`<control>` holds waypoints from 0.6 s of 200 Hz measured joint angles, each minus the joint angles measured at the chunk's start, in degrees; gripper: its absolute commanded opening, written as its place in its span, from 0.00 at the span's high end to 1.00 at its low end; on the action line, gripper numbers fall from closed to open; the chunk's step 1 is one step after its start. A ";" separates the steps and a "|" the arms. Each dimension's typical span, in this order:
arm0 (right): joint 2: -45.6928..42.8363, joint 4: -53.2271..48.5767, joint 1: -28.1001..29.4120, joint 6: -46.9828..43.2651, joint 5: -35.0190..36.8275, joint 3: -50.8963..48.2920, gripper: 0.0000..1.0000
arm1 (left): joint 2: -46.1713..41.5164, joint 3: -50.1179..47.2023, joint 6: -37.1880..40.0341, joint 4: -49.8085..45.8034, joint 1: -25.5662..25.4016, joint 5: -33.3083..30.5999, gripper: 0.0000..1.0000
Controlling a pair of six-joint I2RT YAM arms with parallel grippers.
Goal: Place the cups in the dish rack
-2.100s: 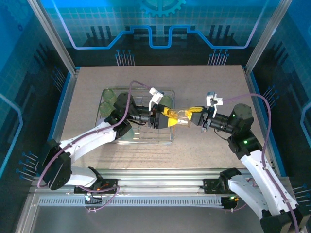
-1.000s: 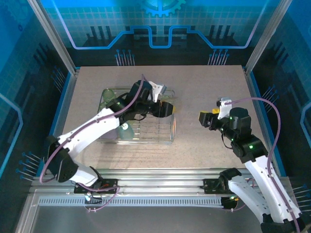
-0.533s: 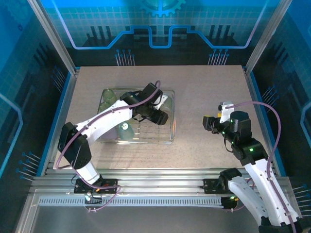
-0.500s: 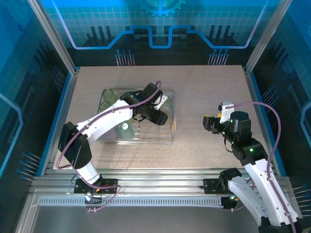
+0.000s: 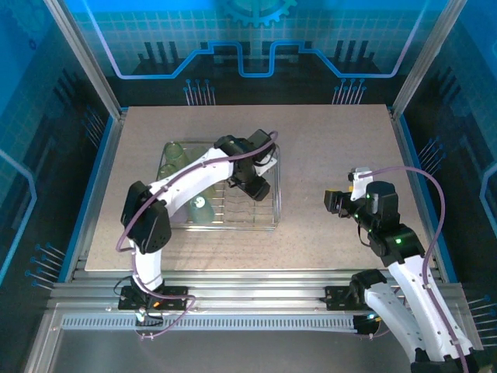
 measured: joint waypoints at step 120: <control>-0.35 0.17 -1.01 0.02 -0.66 0.00 0.29 | 3.28 1.79 -3.10 -3.80 -2.29 -0.90 0.86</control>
